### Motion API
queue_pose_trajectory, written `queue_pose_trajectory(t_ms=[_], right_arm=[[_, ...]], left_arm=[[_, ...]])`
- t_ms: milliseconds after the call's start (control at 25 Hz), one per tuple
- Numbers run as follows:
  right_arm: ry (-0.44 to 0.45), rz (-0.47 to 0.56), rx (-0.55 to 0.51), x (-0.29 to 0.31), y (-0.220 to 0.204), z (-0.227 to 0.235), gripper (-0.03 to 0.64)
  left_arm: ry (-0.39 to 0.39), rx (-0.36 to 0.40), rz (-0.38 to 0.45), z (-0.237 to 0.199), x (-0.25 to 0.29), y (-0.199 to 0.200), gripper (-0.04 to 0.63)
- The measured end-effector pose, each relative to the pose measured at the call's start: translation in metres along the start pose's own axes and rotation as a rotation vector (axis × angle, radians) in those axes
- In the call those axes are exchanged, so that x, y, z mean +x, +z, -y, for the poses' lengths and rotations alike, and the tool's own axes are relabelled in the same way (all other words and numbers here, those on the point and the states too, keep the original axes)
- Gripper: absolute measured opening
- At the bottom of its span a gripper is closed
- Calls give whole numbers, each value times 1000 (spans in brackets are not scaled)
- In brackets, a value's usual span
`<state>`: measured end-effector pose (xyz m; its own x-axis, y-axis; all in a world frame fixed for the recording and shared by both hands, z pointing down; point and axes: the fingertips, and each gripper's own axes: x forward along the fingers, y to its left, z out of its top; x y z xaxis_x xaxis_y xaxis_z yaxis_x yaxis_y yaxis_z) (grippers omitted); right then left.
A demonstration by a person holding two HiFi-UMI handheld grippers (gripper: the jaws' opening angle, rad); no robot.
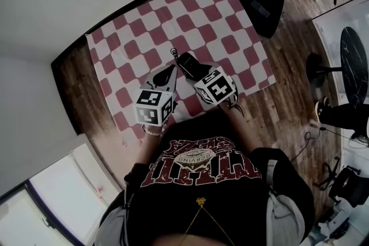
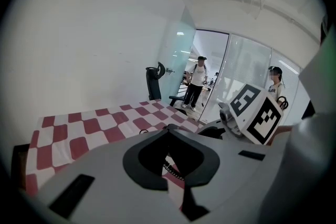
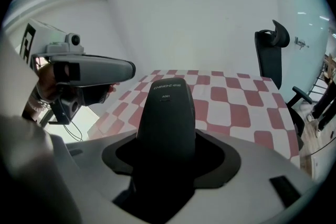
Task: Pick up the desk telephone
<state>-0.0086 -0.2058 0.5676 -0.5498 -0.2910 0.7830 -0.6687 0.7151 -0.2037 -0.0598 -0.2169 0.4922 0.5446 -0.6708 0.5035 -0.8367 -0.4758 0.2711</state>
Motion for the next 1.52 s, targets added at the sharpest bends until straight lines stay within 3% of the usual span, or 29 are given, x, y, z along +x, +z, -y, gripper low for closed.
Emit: queue_pose_trajectory(t_ms=[1520], right_arm=[[49, 90, -112, -97, 80, -40, 282]], left_arm=[[-5, -80, -77, -10, 15, -40, 0]])
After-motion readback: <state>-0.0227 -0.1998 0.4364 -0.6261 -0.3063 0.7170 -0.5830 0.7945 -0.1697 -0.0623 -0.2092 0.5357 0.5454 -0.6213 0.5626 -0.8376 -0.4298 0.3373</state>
